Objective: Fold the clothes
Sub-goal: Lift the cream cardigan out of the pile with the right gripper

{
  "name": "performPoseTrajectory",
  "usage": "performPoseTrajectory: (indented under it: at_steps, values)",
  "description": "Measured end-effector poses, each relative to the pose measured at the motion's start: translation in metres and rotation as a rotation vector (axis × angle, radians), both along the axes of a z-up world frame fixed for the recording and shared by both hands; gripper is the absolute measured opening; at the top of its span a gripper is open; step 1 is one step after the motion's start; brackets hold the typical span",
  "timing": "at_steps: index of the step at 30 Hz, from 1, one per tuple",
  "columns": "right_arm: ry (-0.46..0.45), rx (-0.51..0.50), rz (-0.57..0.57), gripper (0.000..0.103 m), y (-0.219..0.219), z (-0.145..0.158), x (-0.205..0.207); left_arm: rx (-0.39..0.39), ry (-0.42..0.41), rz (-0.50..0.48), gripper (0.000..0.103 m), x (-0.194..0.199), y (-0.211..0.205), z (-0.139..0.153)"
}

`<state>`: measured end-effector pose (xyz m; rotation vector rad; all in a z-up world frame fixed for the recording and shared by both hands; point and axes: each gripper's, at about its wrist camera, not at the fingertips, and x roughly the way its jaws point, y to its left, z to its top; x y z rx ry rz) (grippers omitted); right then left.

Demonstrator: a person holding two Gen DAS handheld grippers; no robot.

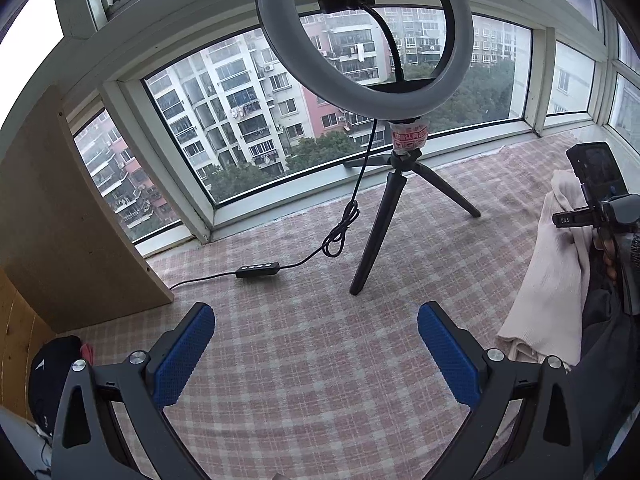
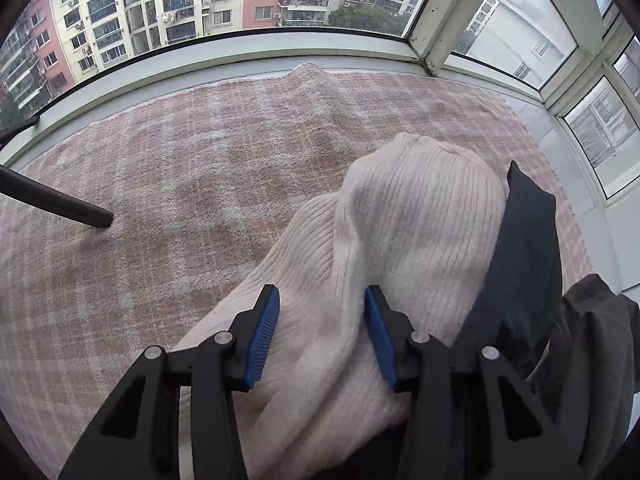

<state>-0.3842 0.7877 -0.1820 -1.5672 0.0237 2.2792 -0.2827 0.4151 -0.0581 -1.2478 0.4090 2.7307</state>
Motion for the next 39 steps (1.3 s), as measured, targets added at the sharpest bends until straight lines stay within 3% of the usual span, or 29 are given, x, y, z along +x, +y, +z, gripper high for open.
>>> performPoseTrajectory:
  at_steps: [1,3,9,19,27,39]
  values:
    - [0.004,0.001,0.003,0.014,0.000,0.000,0.001,-0.001,-0.002,-0.003,0.102,0.000,0.001,0.000]
    - [0.023,-0.008,0.007,0.010,0.002,-0.001,0.003,-0.003,-0.004,-0.001,0.102,0.000,0.001,-0.001]
    - [0.165,-0.074,0.013,0.007,0.006,0.023,0.012,-0.006,-0.016,-0.006,0.102,-0.001,0.002,-0.004]
    - [0.470,-0.326,0.012,0.005,0.018,0.137,0.055,-0.013,-0.019,0.005,0.102,0.003,-0.013,-0.005]
    - [0.494,-0.247,0.119,0.004,-0.011,0.201,0.074,-0.024,-0.011,0.043,0.102,0.014,-0.040,-0.001]
    - [0.133,-0.393,0.206,0.004,-0.065,0.100,0.149,-0.061,-0.022,0.099,0.102,0.045,-0.083,-0.005]
